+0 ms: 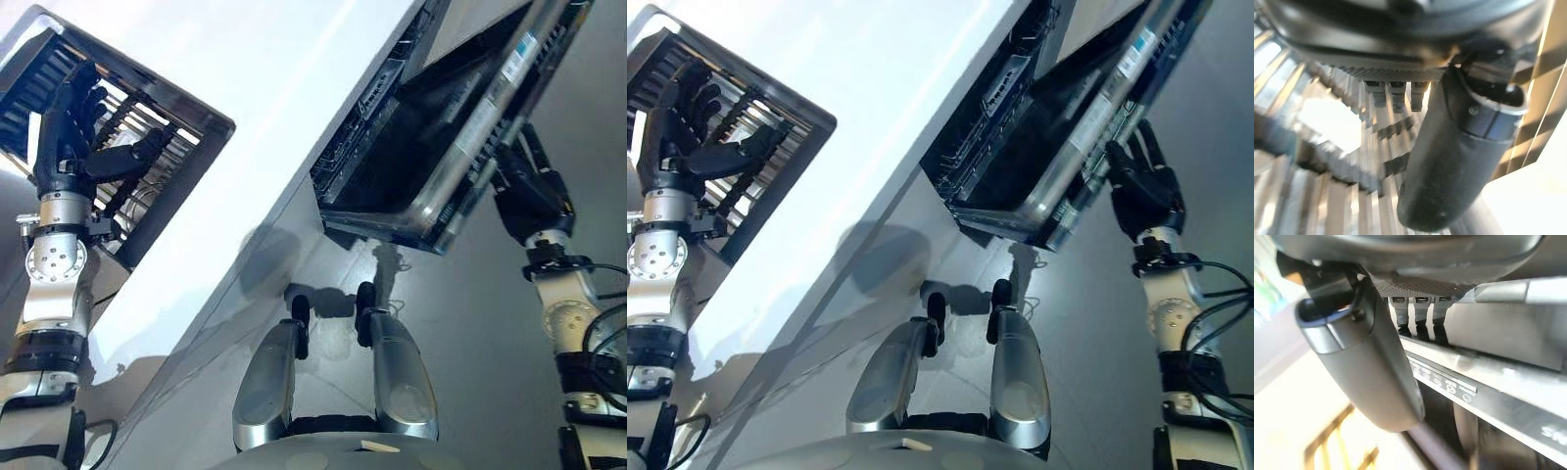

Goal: Pick up plates and place into dishwasher.

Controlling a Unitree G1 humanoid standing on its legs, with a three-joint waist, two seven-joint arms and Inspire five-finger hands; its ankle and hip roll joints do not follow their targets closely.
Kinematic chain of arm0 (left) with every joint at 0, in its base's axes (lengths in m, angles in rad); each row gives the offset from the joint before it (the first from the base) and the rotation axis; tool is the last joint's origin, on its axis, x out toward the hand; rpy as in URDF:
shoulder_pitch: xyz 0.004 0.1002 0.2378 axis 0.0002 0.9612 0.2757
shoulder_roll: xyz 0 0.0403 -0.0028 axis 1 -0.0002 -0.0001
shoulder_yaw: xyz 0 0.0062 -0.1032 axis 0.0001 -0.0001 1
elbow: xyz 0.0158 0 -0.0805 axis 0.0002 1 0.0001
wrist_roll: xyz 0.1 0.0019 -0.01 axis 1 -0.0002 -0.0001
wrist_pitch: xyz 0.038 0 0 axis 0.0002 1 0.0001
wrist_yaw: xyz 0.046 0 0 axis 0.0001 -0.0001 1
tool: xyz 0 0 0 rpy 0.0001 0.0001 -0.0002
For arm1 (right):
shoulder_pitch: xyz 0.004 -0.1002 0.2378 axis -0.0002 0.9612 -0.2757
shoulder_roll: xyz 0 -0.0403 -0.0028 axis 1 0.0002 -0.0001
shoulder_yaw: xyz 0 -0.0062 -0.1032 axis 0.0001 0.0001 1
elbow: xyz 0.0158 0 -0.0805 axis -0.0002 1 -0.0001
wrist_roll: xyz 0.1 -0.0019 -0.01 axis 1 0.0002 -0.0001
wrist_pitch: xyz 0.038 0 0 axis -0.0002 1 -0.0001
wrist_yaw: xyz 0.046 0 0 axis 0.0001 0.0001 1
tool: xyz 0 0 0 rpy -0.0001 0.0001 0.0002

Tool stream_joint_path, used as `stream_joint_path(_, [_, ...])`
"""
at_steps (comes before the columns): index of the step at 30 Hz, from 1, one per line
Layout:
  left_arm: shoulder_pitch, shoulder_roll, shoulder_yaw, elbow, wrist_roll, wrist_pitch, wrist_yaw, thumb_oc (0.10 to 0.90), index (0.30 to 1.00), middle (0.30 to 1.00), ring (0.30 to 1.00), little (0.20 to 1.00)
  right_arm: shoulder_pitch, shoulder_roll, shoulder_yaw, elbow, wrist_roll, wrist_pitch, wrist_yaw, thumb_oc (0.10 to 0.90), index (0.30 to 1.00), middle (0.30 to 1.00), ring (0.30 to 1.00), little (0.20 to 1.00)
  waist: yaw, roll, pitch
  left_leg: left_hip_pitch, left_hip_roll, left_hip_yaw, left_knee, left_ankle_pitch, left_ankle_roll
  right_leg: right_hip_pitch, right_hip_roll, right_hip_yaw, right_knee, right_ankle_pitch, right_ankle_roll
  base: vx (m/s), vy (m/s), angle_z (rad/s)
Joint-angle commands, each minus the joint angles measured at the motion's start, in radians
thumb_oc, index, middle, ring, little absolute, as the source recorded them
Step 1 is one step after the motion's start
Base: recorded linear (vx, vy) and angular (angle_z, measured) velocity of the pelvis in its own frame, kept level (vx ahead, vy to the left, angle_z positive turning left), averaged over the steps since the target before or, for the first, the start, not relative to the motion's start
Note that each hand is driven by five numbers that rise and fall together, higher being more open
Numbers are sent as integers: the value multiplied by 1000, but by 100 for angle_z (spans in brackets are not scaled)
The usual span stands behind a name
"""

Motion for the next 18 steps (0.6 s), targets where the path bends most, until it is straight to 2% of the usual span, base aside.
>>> stream_joint_path(1, [31, -33, 12, -165, -9, -115, 8, 800, 900, 900, 900, 900, -216, 119, 229, -188, -69, 92, 206, 800, 900, 900, 900, 900, 109, -75, -85, 26, -71, 60, -50, -22, 83, 68, 45, 47, -38, -66, 40, 51, 59, 12])
stream_joint_path(8, [102, -81, 30, -214, -6, -126, -23, 800, 900, 900, 900, 900, -113, 170, 179, -183, -66, 64, 146, 800, 900, 900, 900, 900, 119, -97, -158, 125, -72, 57, -171, 1, 78, 160, 48, 26, -145, -43, 66, 39, 62, 24])
stream_joint_path(10, [136, -109, 36, -229, -15, -118, -30, 800, 900, 900, 900, 900, -70, 179, 153, -170, -98, 13, 102, 800, 900, 900, 900, 900, 119, -102, -188, 156, -73, 58, -211, 10, 75, 189, 52, 25, -186, -33, 74, 34, 92, 2])
stream_joint_path(13, [175, -145, 41, -243, -68, -98, -64, 800, 900, 900, 900, 900, -24, 171, 118, -146, -236, -83, -19, 800, 900, 900, 900, 900, 115, -103, -218, 185, -70, 61, -253, 21, 71, 211, 58, 27, -221, -18, 82, 11, 82, 2])
stream_joint_path(16, [235, -203, 51, -276, -66, -101, -69, 800, 900, 900, 900, 900, 65, 139, 66, -132, -484, -196, -146, 800, 900, 900, 900, 900, 101, -103, -254, 212, -65, 73, -297, 34, 66, 226, 67, 38, -259, 1, 90, -12, 98, 11])
stream_joint_path(18, [274, -233, 70, -298, -46, -97, -65, 800, 900, 900, 900, 900, 128, 133, 26, -128, -566, -221, -176, 800, 900, 900, 900, 900, 88, -101, -276, 232, -62, 81, -325, 42, 65, 236, 74, 45, -275, 7, 93, -17, 97, 5])
